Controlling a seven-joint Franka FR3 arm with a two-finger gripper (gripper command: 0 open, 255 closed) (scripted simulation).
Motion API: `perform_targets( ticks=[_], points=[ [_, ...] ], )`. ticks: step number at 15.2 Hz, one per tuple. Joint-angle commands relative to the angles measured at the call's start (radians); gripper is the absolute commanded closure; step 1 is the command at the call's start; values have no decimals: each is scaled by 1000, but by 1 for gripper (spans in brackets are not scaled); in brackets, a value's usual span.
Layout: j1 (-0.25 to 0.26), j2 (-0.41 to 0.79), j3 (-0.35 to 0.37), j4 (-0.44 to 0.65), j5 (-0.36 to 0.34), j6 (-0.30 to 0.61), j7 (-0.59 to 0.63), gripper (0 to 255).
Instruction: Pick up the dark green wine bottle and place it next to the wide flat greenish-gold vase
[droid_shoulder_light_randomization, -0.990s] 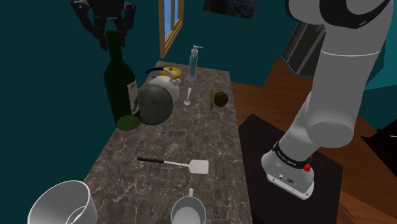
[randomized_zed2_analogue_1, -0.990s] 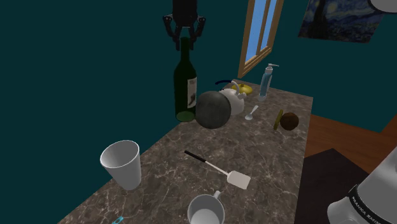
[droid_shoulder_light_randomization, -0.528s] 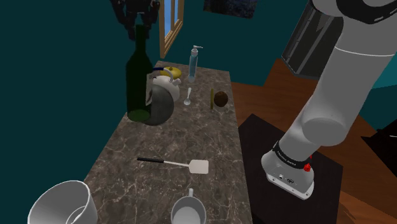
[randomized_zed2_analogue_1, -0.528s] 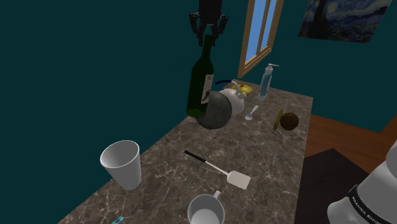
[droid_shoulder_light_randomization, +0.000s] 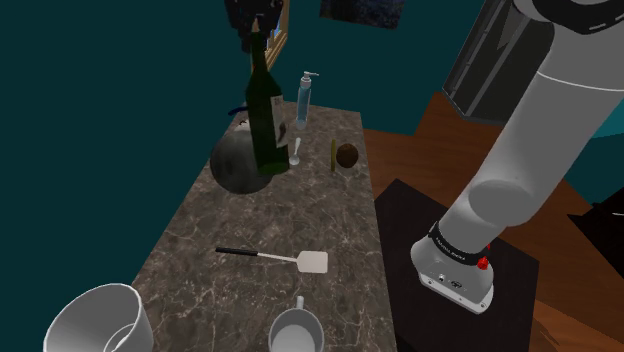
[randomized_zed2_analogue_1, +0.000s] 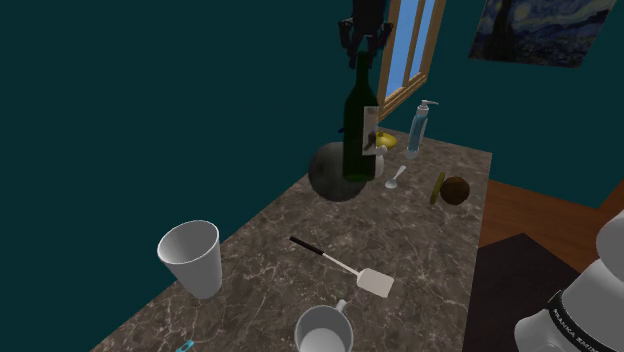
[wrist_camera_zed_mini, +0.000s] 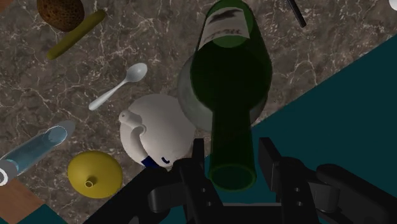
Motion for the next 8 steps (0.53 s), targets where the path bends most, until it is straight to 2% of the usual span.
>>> perform_targets(
  ticks=[1, 8],
  points=[
    [-28, -14, -20, -20, 9, 6, -49, 255],
    [-117, -4, -90, -3, 18, -7, -209, 255]
  ],
)
